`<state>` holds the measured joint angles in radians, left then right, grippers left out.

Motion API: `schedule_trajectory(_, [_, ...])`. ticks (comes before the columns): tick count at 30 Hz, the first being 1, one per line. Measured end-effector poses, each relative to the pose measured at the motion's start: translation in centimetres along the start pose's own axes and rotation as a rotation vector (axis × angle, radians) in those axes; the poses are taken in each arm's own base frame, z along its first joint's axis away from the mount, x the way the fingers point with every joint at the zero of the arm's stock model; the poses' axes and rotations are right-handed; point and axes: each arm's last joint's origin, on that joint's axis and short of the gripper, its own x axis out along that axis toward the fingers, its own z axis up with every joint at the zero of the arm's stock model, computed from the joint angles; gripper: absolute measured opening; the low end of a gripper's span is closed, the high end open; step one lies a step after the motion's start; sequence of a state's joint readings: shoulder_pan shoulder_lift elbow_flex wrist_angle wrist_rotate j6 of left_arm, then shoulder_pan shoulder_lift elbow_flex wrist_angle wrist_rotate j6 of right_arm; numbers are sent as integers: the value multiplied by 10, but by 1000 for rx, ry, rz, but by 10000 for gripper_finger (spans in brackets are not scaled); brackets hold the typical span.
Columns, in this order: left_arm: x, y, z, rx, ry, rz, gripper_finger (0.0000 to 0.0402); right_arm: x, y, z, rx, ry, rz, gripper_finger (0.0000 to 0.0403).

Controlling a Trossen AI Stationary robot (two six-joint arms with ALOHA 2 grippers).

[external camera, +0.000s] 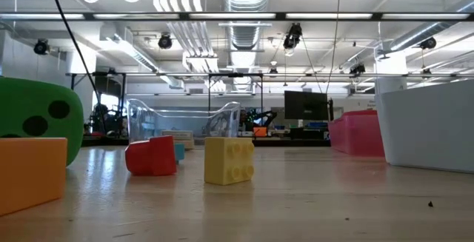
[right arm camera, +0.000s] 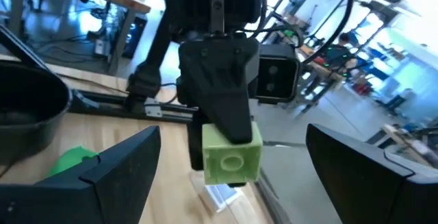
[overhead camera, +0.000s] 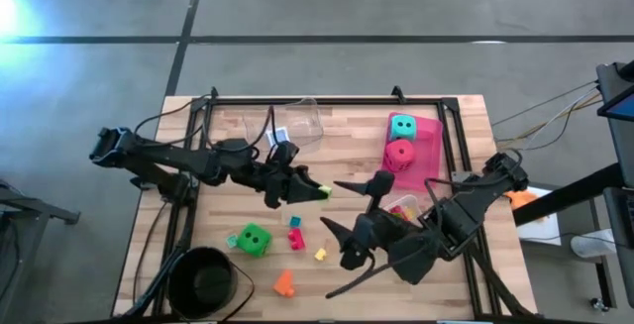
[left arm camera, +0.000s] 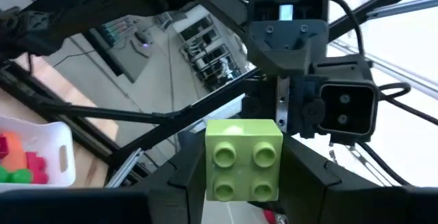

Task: Pick & Place Toys
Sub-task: Put the light green game piece into the white bin

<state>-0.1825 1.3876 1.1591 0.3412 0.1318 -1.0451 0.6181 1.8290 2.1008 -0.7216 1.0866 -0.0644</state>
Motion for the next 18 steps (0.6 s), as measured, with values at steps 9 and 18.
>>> schedule_trajectory(9, [0, -6, 2, 8, -11, -65, 136, 15, -3, -4, 32, 20, 47, 334])
schedule_trajectory(18, [0, -6, 2, 6, -9, -64, 136, 24, -7, -4, 51, 21, 34, 237])
